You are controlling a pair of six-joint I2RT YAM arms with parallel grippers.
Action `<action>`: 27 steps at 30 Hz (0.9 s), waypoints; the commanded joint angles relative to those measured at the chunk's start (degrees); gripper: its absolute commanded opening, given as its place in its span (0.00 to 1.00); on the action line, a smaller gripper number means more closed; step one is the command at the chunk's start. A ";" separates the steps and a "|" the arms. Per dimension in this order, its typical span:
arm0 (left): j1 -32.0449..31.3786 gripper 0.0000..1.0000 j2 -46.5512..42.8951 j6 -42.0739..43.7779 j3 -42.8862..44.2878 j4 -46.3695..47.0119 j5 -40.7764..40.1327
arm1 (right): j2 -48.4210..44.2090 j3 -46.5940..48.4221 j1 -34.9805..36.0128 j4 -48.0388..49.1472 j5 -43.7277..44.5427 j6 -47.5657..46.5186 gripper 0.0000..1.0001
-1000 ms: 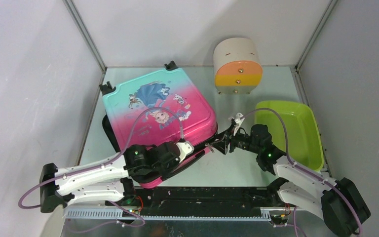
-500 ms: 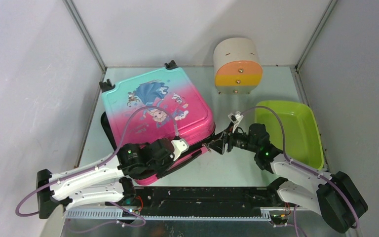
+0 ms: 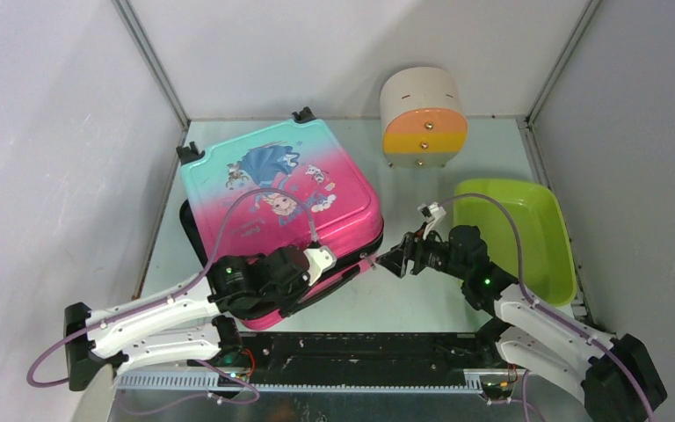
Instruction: Open, take out, and arrange the luggage
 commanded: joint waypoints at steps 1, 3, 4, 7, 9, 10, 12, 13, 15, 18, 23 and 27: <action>1.46 0.00 -2.60 0.76 4.72 10.41 -5.90 | 4.61 -0.54 0.23 5.02 -3.57 2.58 0.69; 1.46 0.00 -2.62 0.71 4.73 10.69 -5.70 | 7.03 -1.13 1.29 9.18 -3.77 2.40 0.69; 1.46 0.00 -2.67 0.76 4.73 10.81 -5.43 | 7.94 -1.31 1.91 11.88 -3.82 2.43 0.69; 1.46 0.00 -2.84 0.93 4.80 11.03 -4.81 | 12.62 -1.52 2.98 16.36 -4.58 3.28 0.68; 1.46 0.00 -3.11 1.02 4.94 11.03 -4.65 | 15.07 -1.55 3.56 19.12 -5.22 4.02 0.68; 1.46 0.00 -3.30 1.10 4.96 11.07 -4.66 | 15.70 -1.56 3.91 20.67 -5.42 4.20 0.68; 1.46 0.00 -3.44 1.25 5.11 11.02 -4.77 | 17.07 -1.50 4.49 22.33 -5.56 4.33 0.66; 1.46 0.00 -3.50 1.27 5.15 10.95 -4.86 | 17.81 -1.49 4.73 22.74 -5.39 3.93 0.66; 1.46 0.00 -3.56 1.42 5.15 10.74 -4.99 | 18.81 -1.57 5.12 23.82 -5.12 3.60 0.65; 1.53 0.00 -3.64 1.52 4.91 10.52 -5.04 | 20.10 -1.67 5.56 25.58 -5.24 3.74 0.62; 1.55 0.00 -4.02 1.31 4.27 10.85 -4.95 | 20.27 -2.19 6.16 27.33 -5.27 3.64 0.55; 1.55 0.00 -3.95 1.37 4.20 10.86 -5.01 | 18.83 -2.45 6.12 27.06 -4.27 3.06 0.45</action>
